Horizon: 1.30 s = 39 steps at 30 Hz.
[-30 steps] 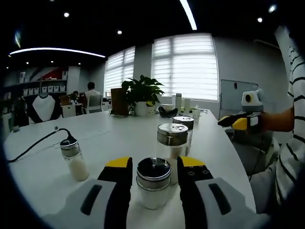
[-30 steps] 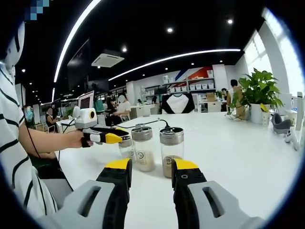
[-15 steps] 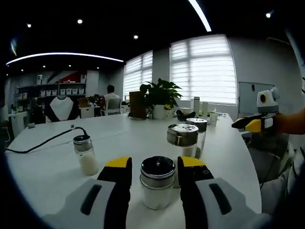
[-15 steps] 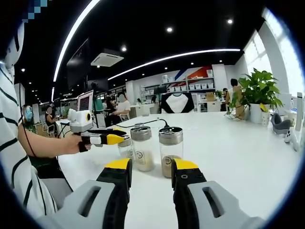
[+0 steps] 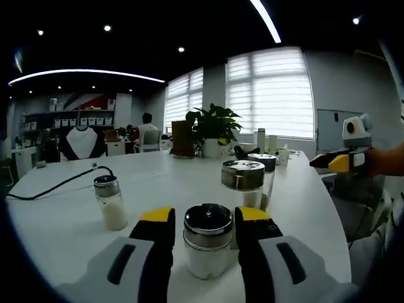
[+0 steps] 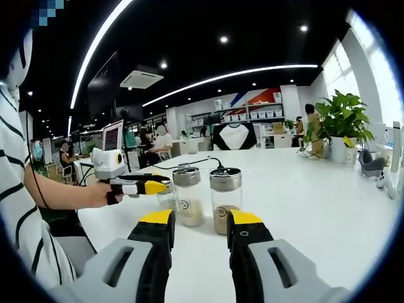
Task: Rotate the seasoning bottle until the label or dispensing opening points toward the visible target arrow and the bottle remains upright within the marked orientation range
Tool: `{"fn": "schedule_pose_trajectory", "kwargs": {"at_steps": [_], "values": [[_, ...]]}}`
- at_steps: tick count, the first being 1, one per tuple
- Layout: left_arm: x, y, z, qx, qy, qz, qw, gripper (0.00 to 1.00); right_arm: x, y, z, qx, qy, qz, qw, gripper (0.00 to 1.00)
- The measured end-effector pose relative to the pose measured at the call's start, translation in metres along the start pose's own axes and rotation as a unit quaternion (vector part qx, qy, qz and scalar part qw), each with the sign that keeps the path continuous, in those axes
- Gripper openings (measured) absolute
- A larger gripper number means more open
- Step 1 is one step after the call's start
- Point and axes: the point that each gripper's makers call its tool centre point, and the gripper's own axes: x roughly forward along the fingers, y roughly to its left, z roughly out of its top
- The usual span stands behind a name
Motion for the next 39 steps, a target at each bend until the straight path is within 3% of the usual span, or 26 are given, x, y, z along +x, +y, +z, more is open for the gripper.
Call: {"fn": "schedule_pose_trajectory", "kwargs": {"at_steps": [7, 21, 39], "values": [[0.0015, -0.0047, -0.0003, -0.007, 0.0, -0.01, 0.9999, 0.33, -0.0004, -0.0003, -0.0008, -0.001, 0.002, 0.0, 1.0, 0.31], [0.0009, -0.0034, -0.0012, -0.016, 0.009, -0.023, 0.9996, 0.33, -0.0007, -0.0001, -0.0011, 0.001, 0.0, -0.001, 1.0, 0.31], [0.0002, -0.0064, -0.0029, -0.021, 0.026, -0.108, 0.9936, 0.33, -0.0001, 0.0015, 0.0007, -0.001, -0.001, 0.004, 1.0, 0.31]]}}
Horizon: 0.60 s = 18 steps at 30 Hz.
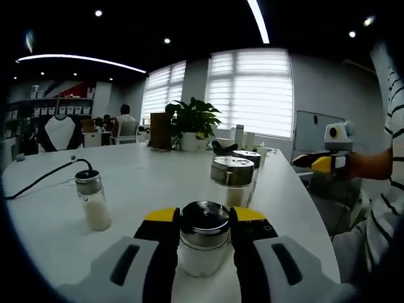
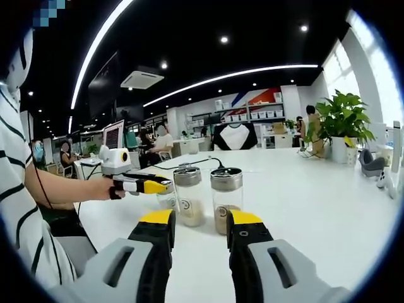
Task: Rotate the seasoning bottle until the label or dispensing opening points toward the visible target arrow and the bottle remains upright within the marked orientation range
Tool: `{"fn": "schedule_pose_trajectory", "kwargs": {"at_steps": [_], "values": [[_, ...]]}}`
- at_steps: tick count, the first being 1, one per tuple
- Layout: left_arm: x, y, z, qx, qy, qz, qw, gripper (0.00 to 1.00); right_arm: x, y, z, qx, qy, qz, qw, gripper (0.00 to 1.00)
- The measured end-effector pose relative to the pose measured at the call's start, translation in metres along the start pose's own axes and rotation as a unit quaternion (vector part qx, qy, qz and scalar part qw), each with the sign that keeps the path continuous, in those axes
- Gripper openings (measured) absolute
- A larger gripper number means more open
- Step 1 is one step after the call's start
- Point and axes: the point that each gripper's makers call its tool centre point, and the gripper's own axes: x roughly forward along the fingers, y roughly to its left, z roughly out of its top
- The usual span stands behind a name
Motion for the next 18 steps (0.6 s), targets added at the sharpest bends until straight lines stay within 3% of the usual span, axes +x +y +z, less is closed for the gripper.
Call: {"fn": "schedule_pose_trajectory", "kwargs": {"at_steps": [18], "values": [[0.0006, -0.0037, -0.0025, -0.006, 0.028, -0.079, 0.9965, 0.33, -0.0006, 0.0009, 0.0009, -0.002, 0.0, 0.003, 1.0, 0.3]]}}
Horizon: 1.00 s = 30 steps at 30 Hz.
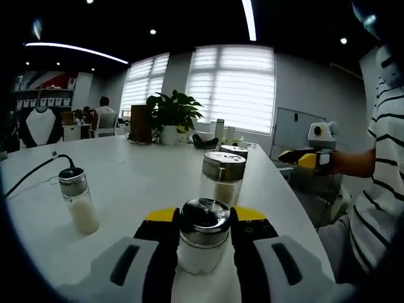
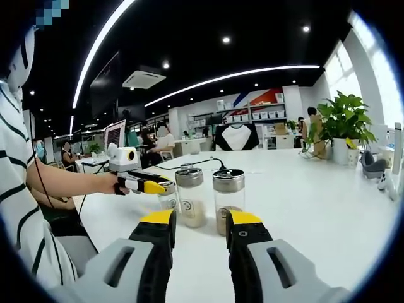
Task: Rotate the seasoning bottle until the label or dispensing opening points toward the visible target arrow and the bottle remains upright within the marked orientation range
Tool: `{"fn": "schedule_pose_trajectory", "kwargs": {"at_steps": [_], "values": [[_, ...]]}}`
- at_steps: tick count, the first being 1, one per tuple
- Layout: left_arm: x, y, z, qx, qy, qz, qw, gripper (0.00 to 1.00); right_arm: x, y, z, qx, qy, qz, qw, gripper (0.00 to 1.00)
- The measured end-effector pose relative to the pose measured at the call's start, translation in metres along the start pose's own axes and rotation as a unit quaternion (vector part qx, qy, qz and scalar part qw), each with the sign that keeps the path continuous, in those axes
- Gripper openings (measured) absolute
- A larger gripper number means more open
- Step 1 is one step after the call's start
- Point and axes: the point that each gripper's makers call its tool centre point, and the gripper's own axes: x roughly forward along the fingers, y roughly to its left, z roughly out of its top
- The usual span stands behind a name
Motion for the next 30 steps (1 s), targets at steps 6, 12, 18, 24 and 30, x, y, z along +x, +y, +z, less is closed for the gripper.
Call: {"fn": "schedule_pose_trajectory", "kwargs": {"at_steps": [6, 12, 18, 24, 30], "values": [[0.0, -0.002, -0.001, 0.005, 0.002, -0.013, 0.9999, 0.33, -0.001, 0.001, 0.0, 0.001, 0.0, -0.001, 1.0, 0.3], [-0.001, -0.004, -0.005, 0.022, 0.012, -0.006, 0.9997, 0.34, 0.0, 0.0, 0.0, 0.002, 0.0, -0.002, 1.0, 0.31], [-0.005, -0.001, 0.014, -0.015, -0.049, 0.027, 0.9983, 0.43, 0.0, 0.001, 0.001, 0.002, -0.001, -0.002, 1.0, 0.31], [-0.012, -0.003, 0.026, 0.013, -0.058, 0.08, 0.995, 0.42, 0.001, 0.001, -0.001, 0.002, 0.002, -0.001, 1.0, 0.31], [-0.014, -0.002, 0.026, 0.023, -0.059, 0.117, 0.9911, 0.41, 0.004, 0.003, 0.001, -0.001, 0.0, 0.003, 1.0, 0.31]]}}
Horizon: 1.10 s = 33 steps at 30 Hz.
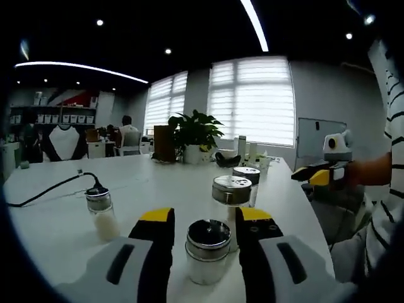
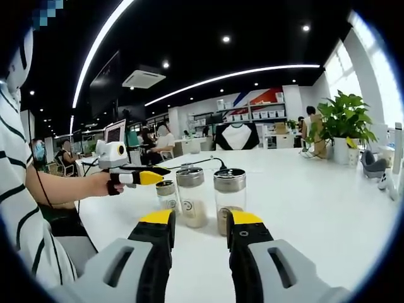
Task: Rotate the seasoning bottle until the label or dispensing opening points toward the visible target arrow and the bottle remains upright within the marked orientation range
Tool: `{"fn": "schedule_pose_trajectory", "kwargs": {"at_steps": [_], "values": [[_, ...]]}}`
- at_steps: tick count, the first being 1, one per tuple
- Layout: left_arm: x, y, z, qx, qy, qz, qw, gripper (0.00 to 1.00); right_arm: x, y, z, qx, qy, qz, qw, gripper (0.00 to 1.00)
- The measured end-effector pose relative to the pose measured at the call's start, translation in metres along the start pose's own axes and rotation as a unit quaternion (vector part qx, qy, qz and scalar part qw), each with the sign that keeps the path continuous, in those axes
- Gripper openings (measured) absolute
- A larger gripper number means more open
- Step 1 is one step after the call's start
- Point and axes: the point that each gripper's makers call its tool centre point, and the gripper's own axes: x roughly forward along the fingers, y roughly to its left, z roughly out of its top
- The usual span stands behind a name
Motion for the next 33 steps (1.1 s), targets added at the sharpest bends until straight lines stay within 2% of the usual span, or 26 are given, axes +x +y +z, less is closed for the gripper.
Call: {"fn": "schedule_pose_trajectory", "kwargs": {"at_steps": [7, 13, 15, 18, 21, 27, 33], "values": [[0.0, -0.002, -0.001, 0.009, 0.006, 0.018, 0.9998, 0.41, 0.0, -0.001, 0.0, 0.0, -0.001, -0.002, 1.0, 0.31], [0.005, -0.005, -0.01, 0.028, 0.028, 0.021, 0.999, 0.41, -0.001, 0.0, 0.002, -0.003, -0.003, 0.001, 1.0, 0.31], [0.005, -0.005, -0.016, 0.04, 0.041, 0.024, 0.9981, 0.39, -0.001, -0.001, 0.002, -0.003, -0.003, 0.0, 1.0, 0.31], [0.006, -0.004, -0.02, 0.037, 0.05, 0.023, 0.9978, 0.35, -0.002, -0.001, 0.003, -0.003, -0.004, -0.001, 1.0, 0.31], [0.005, -0.001, -0.02, 0.031, 0.049, 0.028, 0.9979, 0.32, -0.002, -0.001, 0.004, -0.003, -0.005, -0.001, 1.0, 0.31], [0.004, -0.001, -0.02, 0.021, 0.048, 0.019, 0.9984, 0.31, -0.002, 0.0, 0.004, -0.004, -0.005, -0.001, 1.0, 0.3], [0.003, -0.001, -0.021, 0.024, 0.05, -0.004, 0.9984, 0.31, -0.002, 0.001, 0.003, -0.003, -0.005, 0.0, 1.0, 0.3]]}}
